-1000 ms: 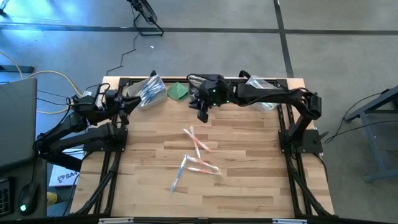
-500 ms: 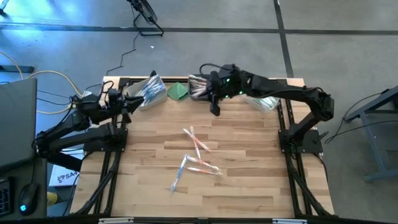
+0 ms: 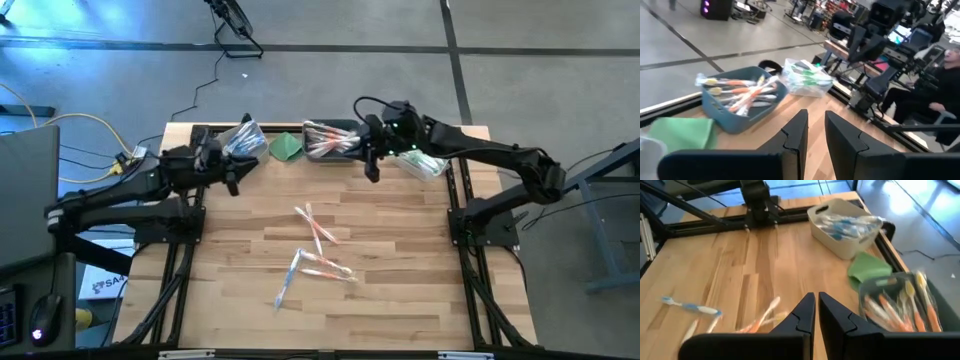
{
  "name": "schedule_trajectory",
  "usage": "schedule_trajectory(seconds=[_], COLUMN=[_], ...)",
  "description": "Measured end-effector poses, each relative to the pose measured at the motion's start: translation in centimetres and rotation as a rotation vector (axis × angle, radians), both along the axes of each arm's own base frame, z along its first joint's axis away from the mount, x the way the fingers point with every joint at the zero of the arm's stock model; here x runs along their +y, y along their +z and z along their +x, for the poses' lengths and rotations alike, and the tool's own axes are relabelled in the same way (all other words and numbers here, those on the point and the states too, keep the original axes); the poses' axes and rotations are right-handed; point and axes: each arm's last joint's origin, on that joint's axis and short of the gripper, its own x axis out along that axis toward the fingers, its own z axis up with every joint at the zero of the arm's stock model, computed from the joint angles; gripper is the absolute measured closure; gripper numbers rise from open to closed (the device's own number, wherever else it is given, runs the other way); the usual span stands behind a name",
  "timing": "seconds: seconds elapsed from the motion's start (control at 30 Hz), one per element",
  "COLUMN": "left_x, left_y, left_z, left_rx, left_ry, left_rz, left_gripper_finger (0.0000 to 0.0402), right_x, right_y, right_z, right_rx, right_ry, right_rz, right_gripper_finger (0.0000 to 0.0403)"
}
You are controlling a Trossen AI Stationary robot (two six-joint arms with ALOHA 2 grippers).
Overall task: Pick & Place Toothbrushes
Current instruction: Put the blue toothbrush into the gray bin
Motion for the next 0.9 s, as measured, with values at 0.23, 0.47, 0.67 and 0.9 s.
schedule_trajectory(seconds=[0.23, 0.47, 0.67, 0.9], left_x=[-1.2, -3.4, -5.8, -8.4], left_y=[-0.6, -1.4, -2.2, -3.1], left_z=[2.9, 5.1, 6.5, 8.0], left_rx=[0.017, 0.016, -0.003, -0.023], left_ry=[-0.022, -0.007, 0.014, 0.037], left_rz=[-0.017, -0.078, -0.125, -0.164], left_gripper_finger=[0.0339, 0.0339, 0.0339, 0.0339], right_x=[-0.4, -0.7, -1.4, -2.4], right_y=[-1.4, -2.0, -2.4, -2.3], right_z=[-3.1, -5.0, -5.5, -6.2], right_rx=[-0.084, -0.101, -0.092, -0.106], right_ry=[-0.058, -0.103, -0.123, -0.082], right_rz=[0.019, 0.008, 0.006, -0.013], right_gripper_finger=[0.0389, 0.0389, 0.0389, 0.0389])
